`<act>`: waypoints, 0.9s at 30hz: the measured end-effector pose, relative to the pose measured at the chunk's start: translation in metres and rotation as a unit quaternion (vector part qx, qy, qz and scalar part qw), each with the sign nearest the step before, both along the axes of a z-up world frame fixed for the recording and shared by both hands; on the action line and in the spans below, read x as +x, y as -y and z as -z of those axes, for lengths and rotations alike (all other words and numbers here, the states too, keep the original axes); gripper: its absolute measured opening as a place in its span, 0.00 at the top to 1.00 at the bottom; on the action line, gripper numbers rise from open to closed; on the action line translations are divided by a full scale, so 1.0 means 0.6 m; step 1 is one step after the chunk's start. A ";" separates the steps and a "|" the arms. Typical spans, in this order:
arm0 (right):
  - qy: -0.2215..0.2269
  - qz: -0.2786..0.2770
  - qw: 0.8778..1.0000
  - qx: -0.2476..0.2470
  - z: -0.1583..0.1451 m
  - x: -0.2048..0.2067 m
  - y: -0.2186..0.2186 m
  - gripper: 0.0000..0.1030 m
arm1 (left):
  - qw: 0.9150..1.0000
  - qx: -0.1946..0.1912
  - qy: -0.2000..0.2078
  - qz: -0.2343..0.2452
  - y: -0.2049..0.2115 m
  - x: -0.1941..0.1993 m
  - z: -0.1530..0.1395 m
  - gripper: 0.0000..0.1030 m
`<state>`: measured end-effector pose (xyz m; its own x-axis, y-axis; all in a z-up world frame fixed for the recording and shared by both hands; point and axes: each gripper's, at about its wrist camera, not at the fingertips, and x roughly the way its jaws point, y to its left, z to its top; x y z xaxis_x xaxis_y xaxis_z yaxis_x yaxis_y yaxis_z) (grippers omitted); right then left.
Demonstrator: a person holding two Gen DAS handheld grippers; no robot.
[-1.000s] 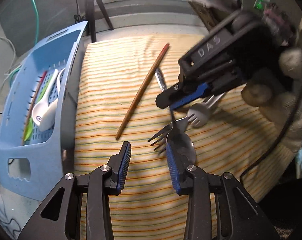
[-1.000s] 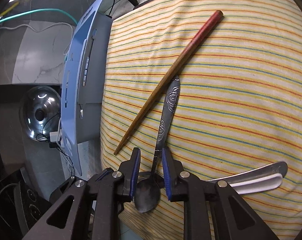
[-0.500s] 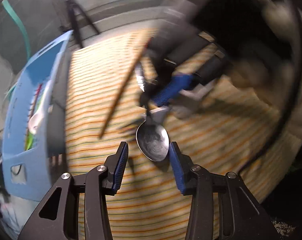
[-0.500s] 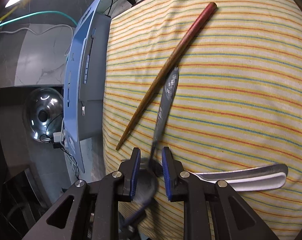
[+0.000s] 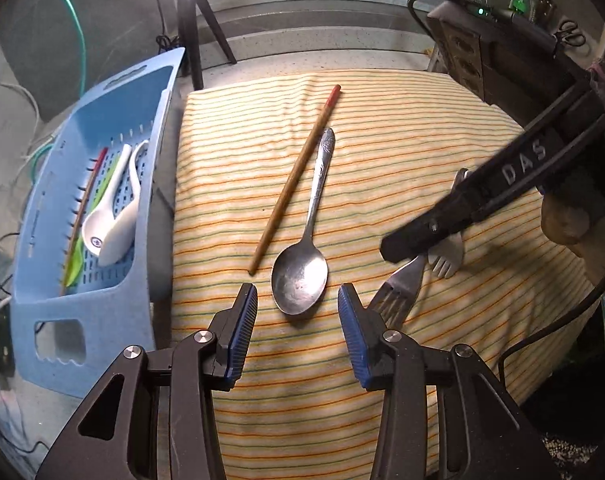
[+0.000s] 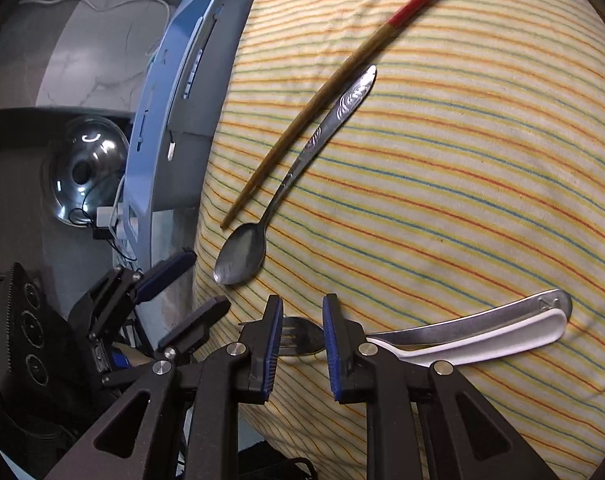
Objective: Organize utensils
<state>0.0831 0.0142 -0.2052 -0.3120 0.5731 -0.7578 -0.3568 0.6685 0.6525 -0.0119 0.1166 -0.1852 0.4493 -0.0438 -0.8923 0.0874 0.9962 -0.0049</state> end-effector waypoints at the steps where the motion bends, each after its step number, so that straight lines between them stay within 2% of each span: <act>1: -0.004 0.011 1.000 0.009 -0.002 0.006 -0.001 0.79 | 1.000 -0.007 -0.001 -0.004 0.000 -0.006 -0.001 0.61; 6: -0.026 0.061 0.997 0.028 0.008 0.030 -0.022 0.79 | 0.999 -0.039 -0.006 -0.017 -0.008 -0.006 0.007 0.61; 9: -0.045 0.073 0.996 0.033 0.020 0.029 -0.039 0.79 | 0.999 -0.044 -0.010 -0.015 -0.008 0.000 0.015 0.61; 13: -0.044 0.080 0.995 0.027 0.022 0.026 -0.050 0.79 | 0.998 -0.060 -0.015 -0.007 -0.003 0.005 0.024 0.61; 16: -0.040 0.083 0.996 0.020 0.020 0.024 -0.050 0.79 | 0.997 -0.074 -0.014 0.002 0.007 0.003 0.023 0.72; 17: -0.038 0.082 0.996 0.018 0.020 0.024 -0.050 0.79 | 0.997 -0.075 -0.012 0.006 0.012 0.003 0.021 0.73; 20: -0.037 0.085 0.996 0.011 0.022 0.026 -0.052 0.82 | 0.999 -0.052 -0.008 0.005 0.021 0.006 0.025 0.72; 23: -0.038 0.092 0.995 0.002 0.025 0.029 -0.052 0.83 | 0.999 -0.052 -0.006 0.002 0.021 0.013 0.033 0.70; 27: -0.022 0.095 0.995 -0.018 0.019 0.024 -0.062 0.85 | 0.999 -0.025 0.013 0.029 0.035 0.015 0.037 0.69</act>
<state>0.0974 0.0515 -0.2168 -0.2337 0.5970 -0.7675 -0.1941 0.7448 0.6384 -0.0028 0.0956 -0.2075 0.4677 -0.1146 -0.8764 0.1464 0.9879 -0.0510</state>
